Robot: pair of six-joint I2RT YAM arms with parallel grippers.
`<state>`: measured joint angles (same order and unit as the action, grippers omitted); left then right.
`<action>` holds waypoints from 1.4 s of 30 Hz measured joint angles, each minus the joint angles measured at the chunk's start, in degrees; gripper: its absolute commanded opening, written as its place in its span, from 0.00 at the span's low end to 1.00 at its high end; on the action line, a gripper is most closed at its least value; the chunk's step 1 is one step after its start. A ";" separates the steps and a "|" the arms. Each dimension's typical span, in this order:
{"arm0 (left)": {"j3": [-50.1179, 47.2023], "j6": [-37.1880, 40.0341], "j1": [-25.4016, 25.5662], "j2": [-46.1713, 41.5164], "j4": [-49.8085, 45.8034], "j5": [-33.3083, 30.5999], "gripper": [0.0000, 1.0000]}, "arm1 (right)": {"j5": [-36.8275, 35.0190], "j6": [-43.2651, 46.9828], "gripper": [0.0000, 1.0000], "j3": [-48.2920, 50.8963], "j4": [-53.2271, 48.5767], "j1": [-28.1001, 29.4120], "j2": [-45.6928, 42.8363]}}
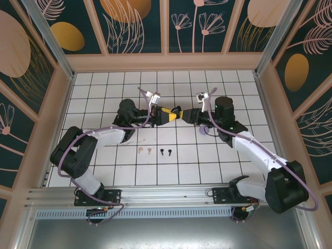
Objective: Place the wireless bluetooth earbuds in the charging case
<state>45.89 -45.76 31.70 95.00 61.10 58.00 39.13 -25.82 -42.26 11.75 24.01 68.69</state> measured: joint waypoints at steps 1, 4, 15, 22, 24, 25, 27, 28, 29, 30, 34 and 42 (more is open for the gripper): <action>0.00 0.00 -0.07 0.00 -0.02 -0.07 0.00 | 0.00 0.04 0.31 -0.17 -0.07 0.11 0.17; 0.00 0.00 -0.22 0.00 -0.04 -0.37 0.00 | 0.04 0.09 0.23 -0.85 -0.11 0.48 0.66; 0.00 0.02 -0.26 0.11 -0.02 -1.44 0.16 | -0.13 0.68 0.00 -2.58 -2.21 0.79 1.16; 0.50 3.50 -0.15 0.22 -4.83 -3.67 0.62 | -3.21 3.41 0.00 -7.19 -7.65 0.83 2.40; 1.57 6.49 -0.44 0.20 -8.94 -4.57 0.69 | -5.05 5.25 0.00 -9.51 -10.16 0.79 2.95; 2.45 8.24 -0.90 0.17 -11.52 -4.92 0.72 | -6.21 6.54 0.00 -10.95 -11.87 0.72 3.32; 4.02 11.50 -2.08 0.02 -16.00 -5.40 0.76 | -8.44 8.92 0.00 -13.35 -14.84 0.39 4.24; 5.14 13.40 -3.02 -0.15 -18.95 -5.73 0.78 | -9.77 10.25 0.00 -14.49 -16.41 0.20 4.79; 6.45 15.56 -3.98 -0.37 -22.14 -5.88 0.79 | -10.99 11.43 0.00 -15.54 -17.90 0.00 5.35; 7.87 17.77 -4.76 -0.50 -25.38 -5.97 0.80 | -12.37 12.87 0.00 -16.59 -19.52 -0.09 5.99; 16.28 27.85 -7.02 -0.55 -40.50 -5.95 0.84 | -16.94 18.58 0.00 -19.74 -24.59 -0.20 8.63; 35.21 47.17 -7.17 5.25 -68.28 -2.69 0.84 | -18.08 28.65 0.00 -23.08 -30.38 -0.28 12.92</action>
<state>81.10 1.41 24.53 100.25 -7.18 55.31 21.06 2.83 -65.34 -18.63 23.73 81.60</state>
